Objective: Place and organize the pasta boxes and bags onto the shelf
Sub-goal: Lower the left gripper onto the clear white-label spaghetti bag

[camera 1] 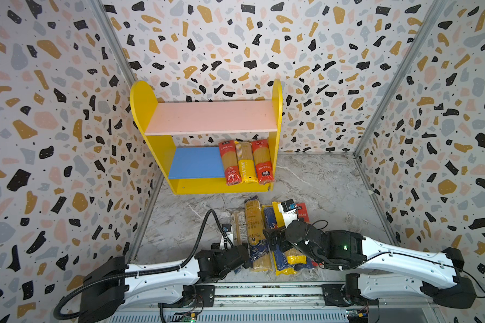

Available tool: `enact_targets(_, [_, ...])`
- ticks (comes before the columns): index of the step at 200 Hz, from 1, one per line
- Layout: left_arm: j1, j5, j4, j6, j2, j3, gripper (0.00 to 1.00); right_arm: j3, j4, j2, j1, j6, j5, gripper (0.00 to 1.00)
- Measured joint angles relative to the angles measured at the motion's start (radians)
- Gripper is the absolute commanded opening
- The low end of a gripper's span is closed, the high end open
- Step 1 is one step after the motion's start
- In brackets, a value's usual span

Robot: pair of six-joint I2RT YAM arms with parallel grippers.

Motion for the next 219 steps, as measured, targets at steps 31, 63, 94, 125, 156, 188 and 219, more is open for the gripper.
enact_targets(31, [-0.041, 0.023, -0.01, -0.039, 0.099, 0.011, 0.99, 0.0, 0.0, -0.006, -0.075, -0.037, -0.019, 0.99])
enact_targets(63, [-0.068, 0.021, -0.018, -0.069, 0.195, 0.055, 1.0, 0.0, 0.023, -0.006, -0.163, -0.086, -0.073, 0.99])
enact_targets(94, [-0.077, 0.005, -0.018, -0.114, 0.218, 0.055, 1.0, -0.012, 0.07, -0.005, -0.232, -0.126, -0.134, 0.99])
enact_targets(125, [-0.076, -0.009, -0.02, -0.172, 0.212, 0.038, 1.0, -0.021, 0.106, 0.021, -0.267, -0.154, -0.187, 0.99])
enact_targets(156, [-0.076, -0.022, -0.061, -0.224, 0.189, 0.02, 1.0, -0.037, 0.142, 0.051, -0.293, -0.176, -0.237, 0.99])
enact_targets(188, [-0.074, -0.026, -0.118, -0.266, 0.146, 0.005, 0.99, -0.051, 0.162, 0.058, -0.31, -0.194, -0.274, 0.99])
enact_targets(219, [-0.07, -0.022, -0.165, -0.273, 0.111, 0.004, 1.0, -0.069, 0.186, 0.055, -0.336, -0.207, -0.301, 0.99])
